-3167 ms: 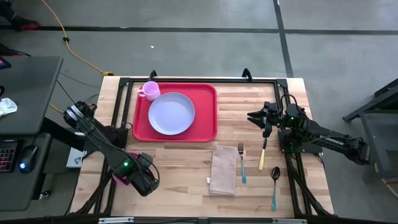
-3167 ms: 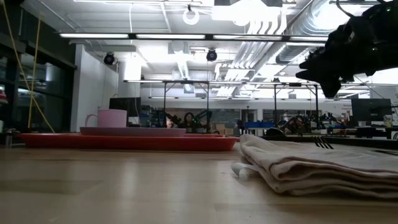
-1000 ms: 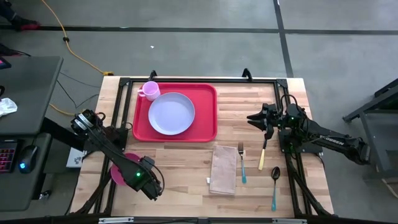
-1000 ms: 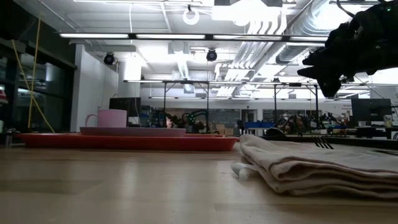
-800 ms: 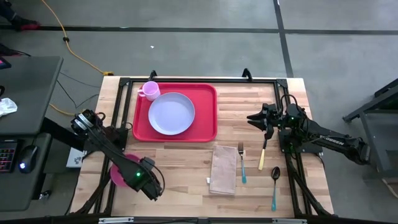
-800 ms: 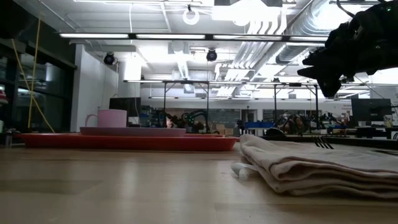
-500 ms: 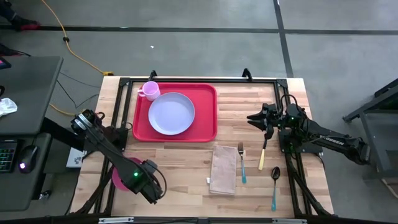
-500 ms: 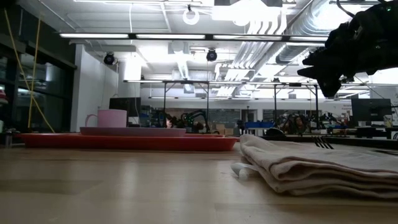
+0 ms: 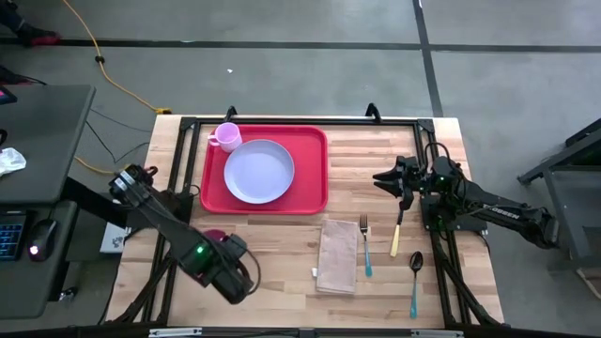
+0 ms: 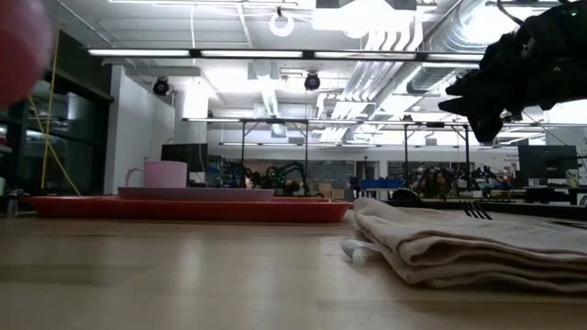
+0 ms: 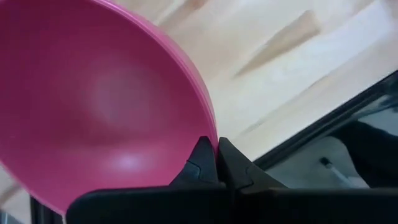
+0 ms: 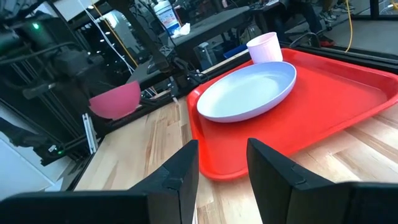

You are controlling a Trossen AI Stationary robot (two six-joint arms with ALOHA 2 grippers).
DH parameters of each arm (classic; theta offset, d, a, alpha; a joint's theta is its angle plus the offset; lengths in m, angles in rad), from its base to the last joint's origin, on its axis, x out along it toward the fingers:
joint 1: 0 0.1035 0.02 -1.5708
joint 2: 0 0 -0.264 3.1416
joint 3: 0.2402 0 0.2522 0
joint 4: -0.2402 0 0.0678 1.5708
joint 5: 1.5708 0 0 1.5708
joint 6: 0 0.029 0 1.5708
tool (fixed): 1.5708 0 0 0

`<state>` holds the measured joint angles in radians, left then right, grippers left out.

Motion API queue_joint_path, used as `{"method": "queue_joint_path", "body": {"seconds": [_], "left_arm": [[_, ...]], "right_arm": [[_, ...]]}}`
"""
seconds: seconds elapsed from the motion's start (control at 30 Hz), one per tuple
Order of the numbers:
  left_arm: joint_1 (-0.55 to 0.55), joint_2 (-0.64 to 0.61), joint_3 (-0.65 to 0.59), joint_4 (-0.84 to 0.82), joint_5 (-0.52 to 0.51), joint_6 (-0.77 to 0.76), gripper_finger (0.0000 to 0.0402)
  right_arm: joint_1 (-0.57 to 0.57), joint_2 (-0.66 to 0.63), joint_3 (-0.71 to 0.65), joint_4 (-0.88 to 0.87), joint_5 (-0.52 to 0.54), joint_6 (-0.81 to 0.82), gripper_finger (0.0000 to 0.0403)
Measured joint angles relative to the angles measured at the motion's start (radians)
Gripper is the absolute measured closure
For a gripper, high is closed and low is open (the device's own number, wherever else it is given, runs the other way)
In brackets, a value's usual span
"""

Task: Set up tray
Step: Put the pink bowl on top of the blue plate on the red tray

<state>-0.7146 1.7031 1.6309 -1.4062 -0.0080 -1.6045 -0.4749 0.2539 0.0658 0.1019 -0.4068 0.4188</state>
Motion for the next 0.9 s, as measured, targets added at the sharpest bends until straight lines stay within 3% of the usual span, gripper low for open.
{"method": "queue_joint_path", "body": {"seconds": [0.4,0.63,0.9], "left_arm": [[0.197,0.001,0.074,-0.018,-0.026,0.392,0.039],[0.295,0.001,0.092,-0.119,-0.041,0.559,0.039],[0.411,0.002,0.092,-0.164,-0.122,0.763,0.039]], "right_arm": [[0.0,0.0,0.0,0.024,0.0,-0.001,0.0289],[-0.001,0.0,0.0,0.015,0.001,-0.056,0.0289],[-0.003,0.0,0.0,0.01,0.007,-0.083,0.0289]]}}
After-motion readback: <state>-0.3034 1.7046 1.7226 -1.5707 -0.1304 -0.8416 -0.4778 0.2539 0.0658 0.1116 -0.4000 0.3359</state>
